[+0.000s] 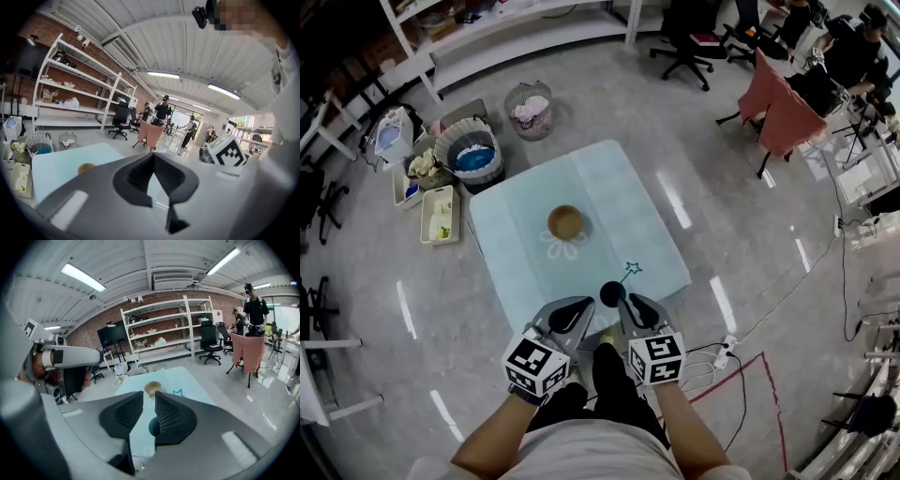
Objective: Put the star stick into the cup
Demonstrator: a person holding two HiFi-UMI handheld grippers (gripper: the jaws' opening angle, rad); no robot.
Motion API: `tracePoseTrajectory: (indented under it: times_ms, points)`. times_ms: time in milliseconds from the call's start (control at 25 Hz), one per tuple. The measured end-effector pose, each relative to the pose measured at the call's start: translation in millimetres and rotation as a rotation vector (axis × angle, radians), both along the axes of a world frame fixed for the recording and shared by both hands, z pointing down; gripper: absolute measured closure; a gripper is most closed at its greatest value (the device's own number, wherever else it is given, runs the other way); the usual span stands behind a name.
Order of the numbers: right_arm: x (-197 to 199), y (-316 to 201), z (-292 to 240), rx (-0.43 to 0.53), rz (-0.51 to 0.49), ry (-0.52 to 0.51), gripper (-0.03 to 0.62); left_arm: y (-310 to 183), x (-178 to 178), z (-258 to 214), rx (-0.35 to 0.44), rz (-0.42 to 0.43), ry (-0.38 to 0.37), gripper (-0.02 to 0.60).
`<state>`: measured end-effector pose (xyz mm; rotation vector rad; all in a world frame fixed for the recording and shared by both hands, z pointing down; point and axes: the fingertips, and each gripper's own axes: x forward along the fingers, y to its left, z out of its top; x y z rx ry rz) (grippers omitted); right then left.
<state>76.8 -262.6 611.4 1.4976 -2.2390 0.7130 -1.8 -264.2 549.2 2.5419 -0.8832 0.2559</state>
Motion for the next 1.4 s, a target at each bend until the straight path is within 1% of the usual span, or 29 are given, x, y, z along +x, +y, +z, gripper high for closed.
tracePoseTrajectory:
  times_ms: [160, 280, 720, 760, 840, 1120, 1400]
  points:
    - [-8, 7, -37, 0.064, 0.017, -0.026, 0.548, 7, -5, -13, 0.018, 0.005, 0.008, 0.575]
    - [-16, 11, -66, 0.115, 0.022, -0.041, 0.565, 12, -10, -26, 0.035, 0.01, 0.017, 0.575]
    - [-26, 29, -144, 0.275, 0.039, -0.062, 0.568, 25, -16, -79, 0.126, 0.026, 0.053, 0.575]
    - [-27, 31, -150, 0.289, 0.041, -0.061, 0.58, 27, -17, -83, 0.134, 0.026, 0.055, 0.575]
    - [-28, 36, -160, 0.314, 0.043, -0.06, 0.58, 31, -19, -91, 0.149, 0.027, 0.061, 0.575]
    - [-21, 48, -197, 0.369, 0.058, -0.06, 0.58, 41, -18, -127, 0.194, 0.025, 0.074, 0.575]
    - [-26, 55, -228, 0.422, 0.055, -0.082, 0.58, 47, -25, -163, 0.245, 0.013, 0.115, 0.575]
